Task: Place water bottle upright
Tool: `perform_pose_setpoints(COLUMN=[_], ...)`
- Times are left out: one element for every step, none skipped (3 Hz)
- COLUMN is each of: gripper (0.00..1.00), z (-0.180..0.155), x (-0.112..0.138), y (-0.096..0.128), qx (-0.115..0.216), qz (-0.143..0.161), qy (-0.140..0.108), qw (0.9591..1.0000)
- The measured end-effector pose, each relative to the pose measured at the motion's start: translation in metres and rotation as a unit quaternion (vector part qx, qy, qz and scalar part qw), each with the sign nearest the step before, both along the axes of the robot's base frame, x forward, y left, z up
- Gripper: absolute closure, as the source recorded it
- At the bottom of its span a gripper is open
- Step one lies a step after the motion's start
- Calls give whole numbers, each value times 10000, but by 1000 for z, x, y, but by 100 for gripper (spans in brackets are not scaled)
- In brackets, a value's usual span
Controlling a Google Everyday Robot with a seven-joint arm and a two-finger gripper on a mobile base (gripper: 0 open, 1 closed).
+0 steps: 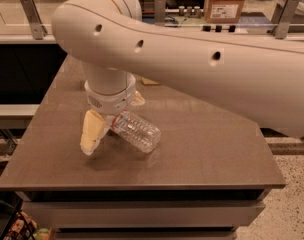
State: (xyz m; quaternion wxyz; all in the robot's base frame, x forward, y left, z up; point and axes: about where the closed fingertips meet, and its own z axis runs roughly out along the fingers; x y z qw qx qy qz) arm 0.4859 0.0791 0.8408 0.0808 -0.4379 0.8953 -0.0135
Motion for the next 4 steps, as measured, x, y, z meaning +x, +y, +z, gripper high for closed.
perform_pose_setpoints(gripper=[0, 18, 41, 64], z=[-2, -3, -3, -4], x=[2, 2, 2, 2], y=[1, 1, 1, 2], qx=[-56, -51, -51, -50], qz=[-62, -53, -48, -42], qy=[-36, -38, -40, -43], qw=[10000, 10000, 10000, 10000])
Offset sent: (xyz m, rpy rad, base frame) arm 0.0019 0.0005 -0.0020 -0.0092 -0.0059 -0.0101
